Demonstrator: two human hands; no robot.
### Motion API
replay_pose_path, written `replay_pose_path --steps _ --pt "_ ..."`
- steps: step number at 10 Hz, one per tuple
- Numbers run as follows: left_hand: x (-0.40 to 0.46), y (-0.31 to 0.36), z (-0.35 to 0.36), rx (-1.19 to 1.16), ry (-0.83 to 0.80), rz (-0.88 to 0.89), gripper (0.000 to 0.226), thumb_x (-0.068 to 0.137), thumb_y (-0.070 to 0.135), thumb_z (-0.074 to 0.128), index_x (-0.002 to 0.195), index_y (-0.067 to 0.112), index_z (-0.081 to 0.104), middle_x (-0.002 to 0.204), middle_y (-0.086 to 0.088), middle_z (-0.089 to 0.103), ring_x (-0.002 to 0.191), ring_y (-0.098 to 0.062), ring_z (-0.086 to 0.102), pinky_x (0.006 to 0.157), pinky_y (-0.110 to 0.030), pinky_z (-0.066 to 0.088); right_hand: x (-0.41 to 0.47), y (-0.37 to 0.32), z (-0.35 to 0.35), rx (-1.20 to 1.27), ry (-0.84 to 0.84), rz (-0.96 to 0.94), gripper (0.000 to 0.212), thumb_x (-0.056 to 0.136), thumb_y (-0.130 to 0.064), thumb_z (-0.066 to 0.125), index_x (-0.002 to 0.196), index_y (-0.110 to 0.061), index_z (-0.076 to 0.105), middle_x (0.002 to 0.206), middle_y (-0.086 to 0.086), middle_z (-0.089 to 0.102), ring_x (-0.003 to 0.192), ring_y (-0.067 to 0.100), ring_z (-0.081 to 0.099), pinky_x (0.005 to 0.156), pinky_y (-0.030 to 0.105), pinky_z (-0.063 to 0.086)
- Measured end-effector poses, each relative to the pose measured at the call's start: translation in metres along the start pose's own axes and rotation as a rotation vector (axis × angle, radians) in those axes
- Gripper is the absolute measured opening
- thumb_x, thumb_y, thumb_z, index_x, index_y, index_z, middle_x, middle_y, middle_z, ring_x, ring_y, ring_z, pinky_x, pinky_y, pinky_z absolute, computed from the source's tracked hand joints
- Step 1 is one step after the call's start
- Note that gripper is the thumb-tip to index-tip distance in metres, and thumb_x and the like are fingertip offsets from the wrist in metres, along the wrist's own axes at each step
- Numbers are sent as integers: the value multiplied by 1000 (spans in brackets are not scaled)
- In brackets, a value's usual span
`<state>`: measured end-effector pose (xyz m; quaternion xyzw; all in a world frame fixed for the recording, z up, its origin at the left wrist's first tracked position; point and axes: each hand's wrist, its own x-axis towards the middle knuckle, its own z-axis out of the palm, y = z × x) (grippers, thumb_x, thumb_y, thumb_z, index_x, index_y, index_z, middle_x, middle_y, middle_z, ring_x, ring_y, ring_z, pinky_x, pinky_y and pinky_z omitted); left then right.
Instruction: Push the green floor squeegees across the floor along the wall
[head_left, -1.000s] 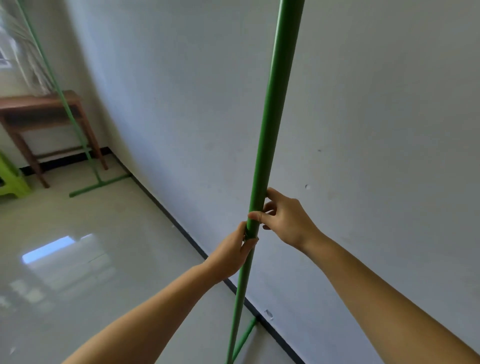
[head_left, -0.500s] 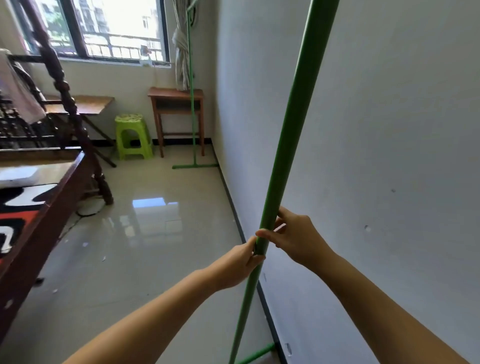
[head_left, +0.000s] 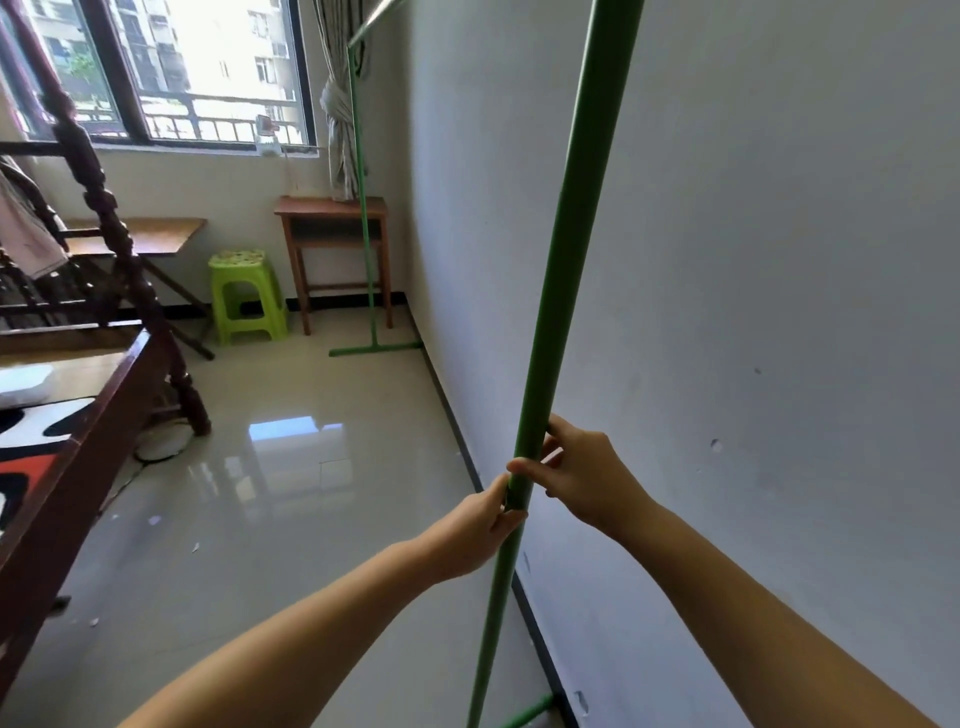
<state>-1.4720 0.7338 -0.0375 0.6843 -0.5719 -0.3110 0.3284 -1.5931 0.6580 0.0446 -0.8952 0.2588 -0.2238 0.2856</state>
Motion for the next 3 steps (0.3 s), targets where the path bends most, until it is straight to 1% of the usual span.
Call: replay_pose_path --steps 1,2,3 --pt "0 -2 1 -9 -10 8 44 94 21 43 135 23 27 122 -11 59 108 -19 60 95 -32 50 -2 -3 -4 -20 -65 46 45 78 -34 62 116 -13 48 106 12 67 86 21 66 75 30 58" --pt "0 -6 -5 -62 -32 11 46 92 21 49 133 23 29 119 0 56 110 -12 57 98 -28 49 -2 -18 -38 -38 -144 134 65 74 -52 57 129 -26 34 125 8 58 97 20 64 78 29 56" --pt "-21 -17 -8 -64 -27 -2 56 90 23 53 137 25 23 126 -2 55 115 -11 55 103 -29 45 -18 -54 -109 125 18 19 64 62 -76 51 118 -48 42 120 -7 63 99 10 64 84 33 57"
